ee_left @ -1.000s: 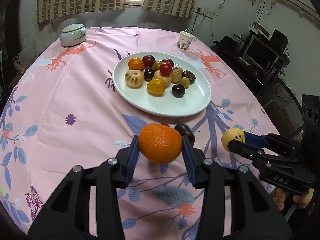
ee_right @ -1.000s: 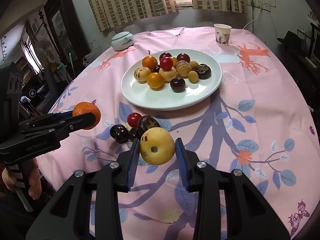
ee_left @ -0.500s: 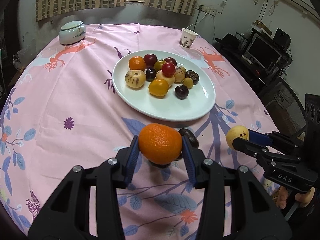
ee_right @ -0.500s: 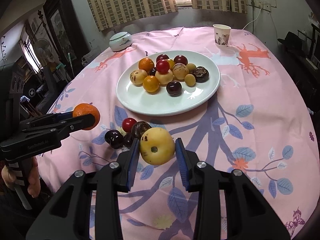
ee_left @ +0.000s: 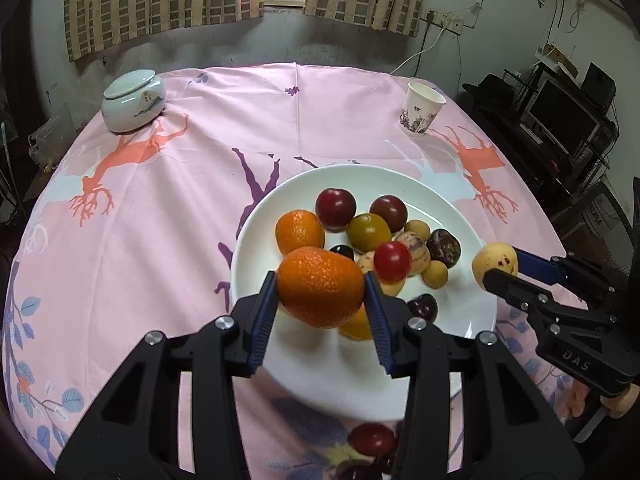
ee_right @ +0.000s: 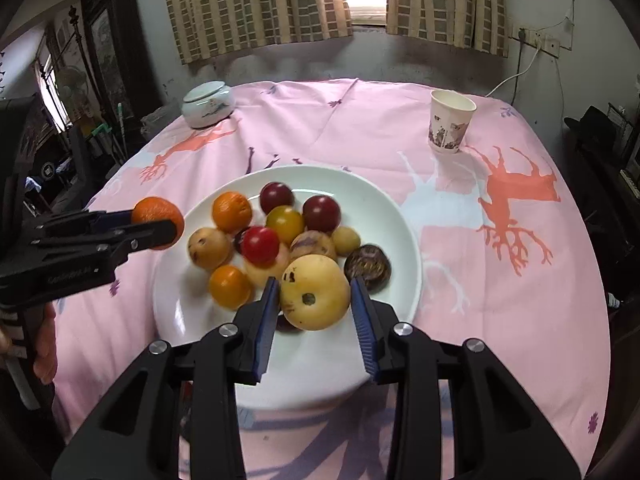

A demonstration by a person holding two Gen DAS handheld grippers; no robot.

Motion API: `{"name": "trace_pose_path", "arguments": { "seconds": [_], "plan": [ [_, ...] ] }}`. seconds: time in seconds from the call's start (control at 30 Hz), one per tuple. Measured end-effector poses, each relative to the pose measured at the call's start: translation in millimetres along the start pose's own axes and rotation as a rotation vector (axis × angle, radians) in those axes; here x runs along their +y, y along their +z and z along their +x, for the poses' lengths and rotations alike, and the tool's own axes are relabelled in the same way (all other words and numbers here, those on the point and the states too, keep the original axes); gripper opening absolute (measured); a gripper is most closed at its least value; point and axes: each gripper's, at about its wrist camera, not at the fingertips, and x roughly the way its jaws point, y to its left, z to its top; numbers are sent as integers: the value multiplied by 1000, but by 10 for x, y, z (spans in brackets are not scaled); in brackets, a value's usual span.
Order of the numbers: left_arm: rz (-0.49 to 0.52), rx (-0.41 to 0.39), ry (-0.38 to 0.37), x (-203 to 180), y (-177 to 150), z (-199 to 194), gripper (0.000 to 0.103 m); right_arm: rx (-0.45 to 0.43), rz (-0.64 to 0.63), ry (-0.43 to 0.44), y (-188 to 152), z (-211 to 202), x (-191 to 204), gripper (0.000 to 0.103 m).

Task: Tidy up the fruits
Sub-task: 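Place the tangerine and yellow apple on the plate and open both tools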

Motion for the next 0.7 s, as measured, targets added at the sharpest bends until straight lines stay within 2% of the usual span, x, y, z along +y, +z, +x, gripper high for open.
{"name": "trace_pose_path", "arguments": {
  "seconds": [0.2, 0.47, 0.5, 0.57, 0.6, 0.63, 0.7],
  "plan": [
    [-5, 54, -7, -7, 138, 349, 44, 45, 48, -9, 261, 485, -222, 36],
    [22, 58, 12, -56, 255, 482, 46, 44, 32, -45, 361, 658, -274, 37],
    [28, 57, 16, -69, 265, 474, 48, 48, 28, -50, 372, 671, -272, 37],
    [31, 22, 27, -77, 274, 369, 62, 60, 21, -57, 387, 677, -262, 37],
    [33, -1, 36, -74, 275, 288, 64, 56, 21, -62, 393, 653, -255, 37],
    [35, -26, 42, -69, 277, 186, 67, 45, 18, -65, 393, 605, -245, 40],
    [22, -67, 32, -36, 278, -18, 70, 20, 3, -74, 396, 474, -211, 59]
  ]
}}
